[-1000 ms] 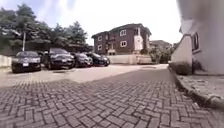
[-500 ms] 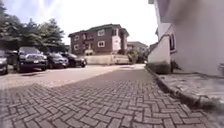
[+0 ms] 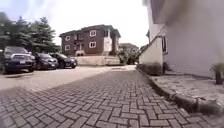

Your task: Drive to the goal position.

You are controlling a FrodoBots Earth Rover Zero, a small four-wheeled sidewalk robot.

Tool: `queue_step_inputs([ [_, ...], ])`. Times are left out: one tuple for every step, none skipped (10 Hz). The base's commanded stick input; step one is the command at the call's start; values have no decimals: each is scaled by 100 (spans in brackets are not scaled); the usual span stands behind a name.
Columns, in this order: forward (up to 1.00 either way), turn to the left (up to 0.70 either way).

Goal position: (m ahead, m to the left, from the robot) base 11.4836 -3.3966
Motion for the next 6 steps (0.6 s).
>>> queue_step_inputs([
  [70, -35],
  [70, -35],
  [70, 1],
  [70, 2],
  [70, 3],
  [70, 3],
])
